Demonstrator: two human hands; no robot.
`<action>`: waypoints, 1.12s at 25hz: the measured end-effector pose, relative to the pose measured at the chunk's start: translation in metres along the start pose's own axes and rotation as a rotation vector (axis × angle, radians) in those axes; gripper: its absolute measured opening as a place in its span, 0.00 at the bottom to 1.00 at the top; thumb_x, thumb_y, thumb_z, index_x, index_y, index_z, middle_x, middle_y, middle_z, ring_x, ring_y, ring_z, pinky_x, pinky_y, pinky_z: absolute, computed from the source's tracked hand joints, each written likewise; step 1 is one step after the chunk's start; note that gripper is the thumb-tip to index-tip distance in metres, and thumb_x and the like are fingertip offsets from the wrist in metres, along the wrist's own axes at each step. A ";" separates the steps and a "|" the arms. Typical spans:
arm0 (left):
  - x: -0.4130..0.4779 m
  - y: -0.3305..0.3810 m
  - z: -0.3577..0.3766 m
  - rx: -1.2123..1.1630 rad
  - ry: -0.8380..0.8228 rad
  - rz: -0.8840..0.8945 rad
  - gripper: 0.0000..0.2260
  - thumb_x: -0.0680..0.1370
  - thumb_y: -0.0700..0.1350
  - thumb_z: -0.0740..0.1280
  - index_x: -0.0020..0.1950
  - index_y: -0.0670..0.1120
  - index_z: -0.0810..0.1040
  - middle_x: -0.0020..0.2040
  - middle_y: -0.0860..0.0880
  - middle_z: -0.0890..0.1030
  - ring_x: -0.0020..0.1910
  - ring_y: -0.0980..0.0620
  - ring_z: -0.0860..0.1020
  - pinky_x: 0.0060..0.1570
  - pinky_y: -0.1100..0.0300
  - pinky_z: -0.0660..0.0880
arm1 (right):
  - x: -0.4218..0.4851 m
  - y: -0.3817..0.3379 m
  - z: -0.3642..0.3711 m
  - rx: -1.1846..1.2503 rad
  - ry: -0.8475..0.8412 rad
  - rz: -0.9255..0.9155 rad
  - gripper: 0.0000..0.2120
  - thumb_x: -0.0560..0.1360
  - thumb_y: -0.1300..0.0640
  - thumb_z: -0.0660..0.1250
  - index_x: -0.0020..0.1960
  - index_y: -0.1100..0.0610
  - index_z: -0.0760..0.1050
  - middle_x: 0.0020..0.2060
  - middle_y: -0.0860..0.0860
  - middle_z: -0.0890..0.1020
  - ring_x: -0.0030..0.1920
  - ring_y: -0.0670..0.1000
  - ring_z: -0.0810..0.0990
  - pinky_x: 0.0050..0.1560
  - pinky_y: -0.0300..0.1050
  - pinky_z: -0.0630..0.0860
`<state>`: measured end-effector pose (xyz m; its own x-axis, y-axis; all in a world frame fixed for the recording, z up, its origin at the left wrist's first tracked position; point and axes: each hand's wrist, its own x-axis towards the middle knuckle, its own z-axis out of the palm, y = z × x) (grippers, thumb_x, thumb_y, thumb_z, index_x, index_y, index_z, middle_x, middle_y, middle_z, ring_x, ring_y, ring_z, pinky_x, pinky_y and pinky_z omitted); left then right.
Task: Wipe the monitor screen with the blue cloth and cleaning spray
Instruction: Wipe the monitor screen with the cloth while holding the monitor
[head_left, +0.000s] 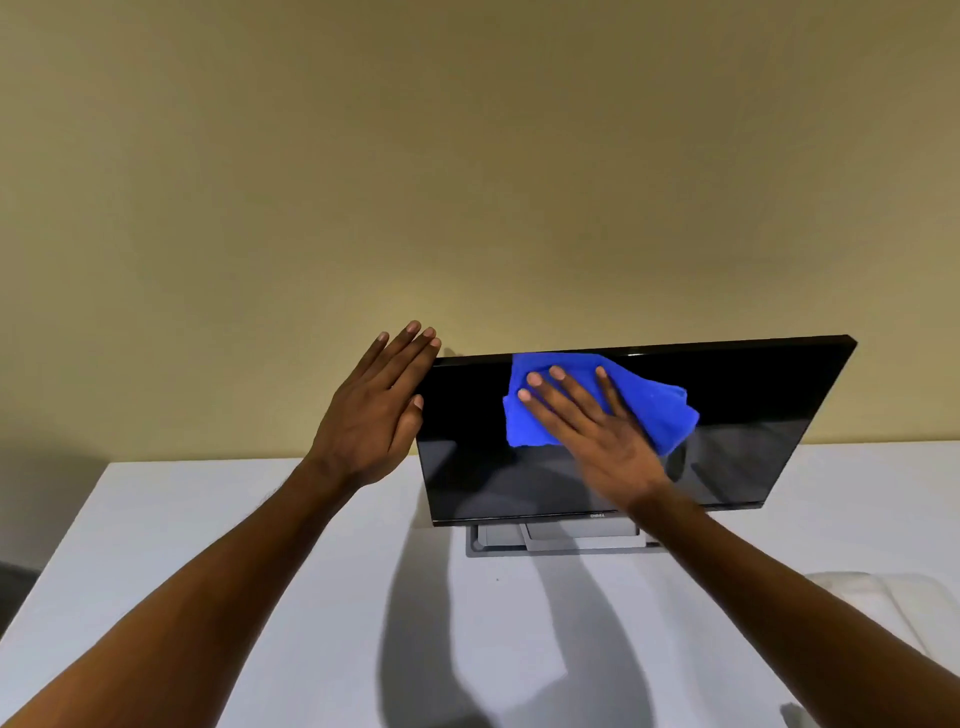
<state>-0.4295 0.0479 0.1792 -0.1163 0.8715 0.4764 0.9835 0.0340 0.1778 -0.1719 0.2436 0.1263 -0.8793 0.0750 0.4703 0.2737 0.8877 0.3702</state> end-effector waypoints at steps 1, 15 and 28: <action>0.000 0.002 0.001 -0.004 0.010 -0.014 0.28 0.81 0.42 0.55 0.82 0.40 0.65 0.83 0.45 0.65 0.85 0.48 0.57 0.82 0.41 0.58 | -0.009 0.014 0.001 -0.021 0.031 0.080 0.49 0.71 0.72 0.59 0.86 0.53 0.43 0.85 0.48 0.42 0.85 0.52 0.42 0.82 0.64 0.38; -0.002 0.023 0.012 -0.029 0.121 -0.164 0.24 0.82 0.43 0.55 0.77 0.40 0.72 0.78 0.45 0.73 0.82 0.48 0.64 0.82 0.47 0.60 | -0.011 -0.014 -0.003 0.356 0.150 1.312 0.50 0.69 0.64 0.66 0.84 0.61 0.42 0.84 0.60 0.47 0.84 0.62 0.45 0.80 0.70 0.50; -0.002 0.024 0.011 -0.024 0.134 -0.178 0.22 0.84 0.44 0.55 0.76 0.41 0.74 0.77 0.45 0.74 0.80 0.48 0.68 0.82 0.51 0.60 | 0.004 0.008 -0.023 0.104 0.137 0.433 0.37 0.71 0.71 0.59 0.80 0.56 0.66 0.79 0.52 0.70 0.79 0.56 0.67 0.81 0.66 0.55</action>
<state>-0.4047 0.0525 0.1735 -0.3069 0.7800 0.5454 0.9424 0.1687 0.2889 -0.1646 0.2404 0.1491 -0.6313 0.3948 0.6675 0.5576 0.8293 0.0370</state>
